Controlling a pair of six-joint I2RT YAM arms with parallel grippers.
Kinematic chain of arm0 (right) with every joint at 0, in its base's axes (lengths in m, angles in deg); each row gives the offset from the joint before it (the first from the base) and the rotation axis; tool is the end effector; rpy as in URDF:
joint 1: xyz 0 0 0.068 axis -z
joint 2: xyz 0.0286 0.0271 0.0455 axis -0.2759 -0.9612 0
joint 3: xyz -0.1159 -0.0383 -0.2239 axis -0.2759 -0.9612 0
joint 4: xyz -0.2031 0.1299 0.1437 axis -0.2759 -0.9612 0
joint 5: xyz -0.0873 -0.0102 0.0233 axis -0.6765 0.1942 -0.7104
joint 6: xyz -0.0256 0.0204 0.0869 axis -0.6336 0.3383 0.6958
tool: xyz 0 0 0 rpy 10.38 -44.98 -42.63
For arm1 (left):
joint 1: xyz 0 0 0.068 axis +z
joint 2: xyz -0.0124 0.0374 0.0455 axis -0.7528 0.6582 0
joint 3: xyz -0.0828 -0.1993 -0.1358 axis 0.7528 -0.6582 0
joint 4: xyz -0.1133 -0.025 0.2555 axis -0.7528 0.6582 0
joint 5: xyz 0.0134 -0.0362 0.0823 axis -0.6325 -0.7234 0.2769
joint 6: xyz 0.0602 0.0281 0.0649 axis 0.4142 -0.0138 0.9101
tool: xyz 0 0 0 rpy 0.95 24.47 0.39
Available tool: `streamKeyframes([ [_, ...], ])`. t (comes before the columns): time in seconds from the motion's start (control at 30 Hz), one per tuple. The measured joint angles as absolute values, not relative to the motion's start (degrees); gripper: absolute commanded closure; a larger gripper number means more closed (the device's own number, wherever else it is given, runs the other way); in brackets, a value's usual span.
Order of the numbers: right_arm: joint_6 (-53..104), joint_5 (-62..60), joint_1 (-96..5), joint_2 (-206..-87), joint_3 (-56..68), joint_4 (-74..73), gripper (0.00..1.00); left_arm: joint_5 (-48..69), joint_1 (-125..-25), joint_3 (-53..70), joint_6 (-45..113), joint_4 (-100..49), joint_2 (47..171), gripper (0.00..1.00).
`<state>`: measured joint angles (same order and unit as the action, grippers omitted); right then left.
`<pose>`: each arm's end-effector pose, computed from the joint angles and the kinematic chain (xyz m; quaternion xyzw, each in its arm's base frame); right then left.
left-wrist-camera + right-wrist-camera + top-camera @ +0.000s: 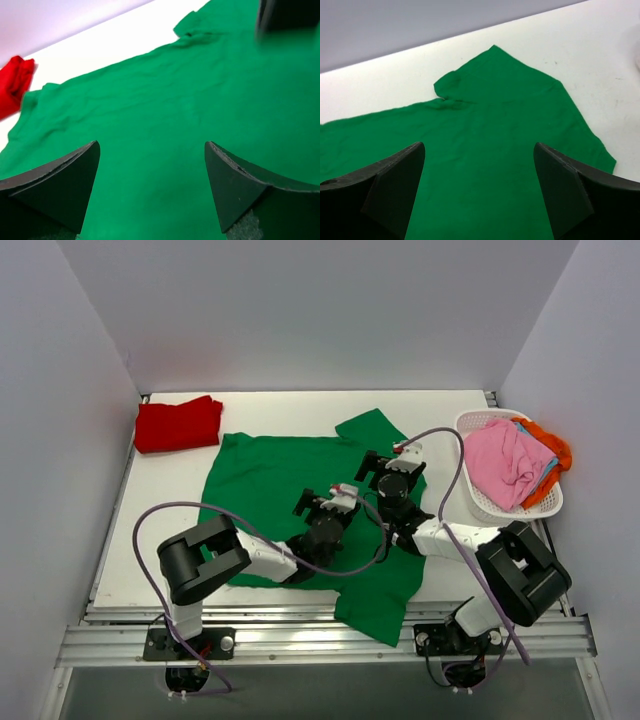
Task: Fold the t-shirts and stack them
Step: Flatten the tshirt out
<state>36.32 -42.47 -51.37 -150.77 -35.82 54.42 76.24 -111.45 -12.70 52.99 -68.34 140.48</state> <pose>0.3164 0.1675 0.1967 0.1072 0.6827 0.1308 0.7109 0.2497 -0.3287 0.1401 0.1344 0.7299 0.0679 0.6667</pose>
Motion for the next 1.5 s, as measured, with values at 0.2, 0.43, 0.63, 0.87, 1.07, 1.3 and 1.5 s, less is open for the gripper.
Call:
streamKeyframes([
  [0.2,34.8,-46.1,-51.4,-149.5,-40.7,62.9,0.14,76.6,-115.9,-29.2,58.7,-88.3,144.6,0.06],
  [0.43,33.5,-46.8,-51.4,-150.4,-40.8,65.5,0.14,80.2,-118.9,-20.0,73.4,-94.7,153.4,0.06],
  [0.63,32.9,-46.8,-51.2,-152.1,-40.7,66.7,0.14,83.0,-120.0,-14.0,81.1,-98.3,158.4,0.06],
  [0.87,32.2,-46.8,-51.3,-154.8,-40.3,66.9,0.14,81.9,-119.4,-19.3,80.9,-98.6,156.3,0.06],
  [1.07,32.1,-46.7,-51.3,-155.6,-39.7,67.2,0.14,80.6,-118.0,-23.6,79.0,-98.6,151.4,0.06],
  [1.3,32.1,-46.3,-51.3,-156.3,-39.4,67.8,0.14,78.9,-114.8,-29.8,75.0,-98.6,145.9,0.06],
  [1.5,32.1,-45.8,-51.3,-158.8,-38.6,68.0,0.14,77.3,-110.0,-35.0,70.1,-98.6,140.8,0.06],
])
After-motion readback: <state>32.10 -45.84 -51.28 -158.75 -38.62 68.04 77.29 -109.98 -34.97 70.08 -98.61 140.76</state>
